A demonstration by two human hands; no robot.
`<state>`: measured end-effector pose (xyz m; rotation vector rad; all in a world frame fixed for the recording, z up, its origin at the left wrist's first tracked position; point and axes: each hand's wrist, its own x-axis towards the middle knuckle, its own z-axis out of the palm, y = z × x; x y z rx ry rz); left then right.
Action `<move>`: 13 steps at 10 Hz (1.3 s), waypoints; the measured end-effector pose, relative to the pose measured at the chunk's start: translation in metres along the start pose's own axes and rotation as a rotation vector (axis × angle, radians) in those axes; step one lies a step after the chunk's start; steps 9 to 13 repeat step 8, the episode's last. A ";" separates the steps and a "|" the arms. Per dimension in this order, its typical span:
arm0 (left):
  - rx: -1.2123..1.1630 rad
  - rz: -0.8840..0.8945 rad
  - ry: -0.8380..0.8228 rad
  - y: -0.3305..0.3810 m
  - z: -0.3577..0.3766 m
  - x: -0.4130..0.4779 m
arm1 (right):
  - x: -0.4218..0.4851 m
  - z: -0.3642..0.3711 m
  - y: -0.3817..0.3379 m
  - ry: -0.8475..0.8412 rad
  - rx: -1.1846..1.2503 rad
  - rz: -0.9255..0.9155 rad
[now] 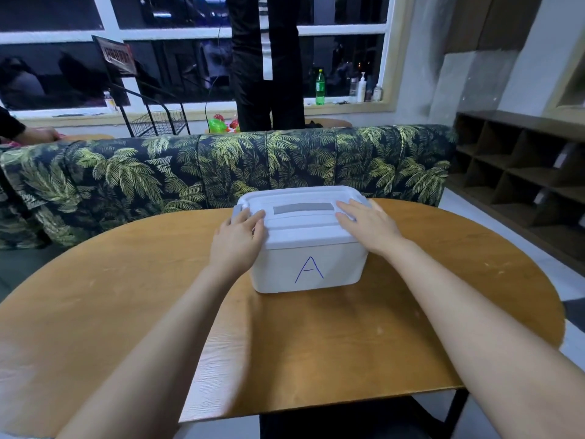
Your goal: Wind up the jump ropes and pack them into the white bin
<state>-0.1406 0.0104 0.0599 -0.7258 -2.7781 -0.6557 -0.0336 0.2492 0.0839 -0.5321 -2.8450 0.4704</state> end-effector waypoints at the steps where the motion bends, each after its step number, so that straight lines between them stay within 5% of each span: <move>1: 0.137 0.031 0.011 0.001 -0.004 0.002 | 0.004 -0.003 -0.002 -0.027 -0.020 -0.001; 4: 0.215 0.151 -0.035 -0.005 -0.014 0.027 | 0.027 -0.003 0.000 -0.089 -0.061 -0.042; 7: 0.442 0.236 -0.129 0.041 -0.009 0.128 | 0.111 -0.017 0.021 -0.100 -0.313 -0.453; 8: 0.513 0.272 -0.287 0.053 0.001 0.170 | 0.154 -0.025 0.028 -0.182 -0.342 -0.478; 13: 0.513 0.272 -0.287 0.053 0.001 0.170 | 0.154 -0.025 0.028 -0.182 -0.342 -0.478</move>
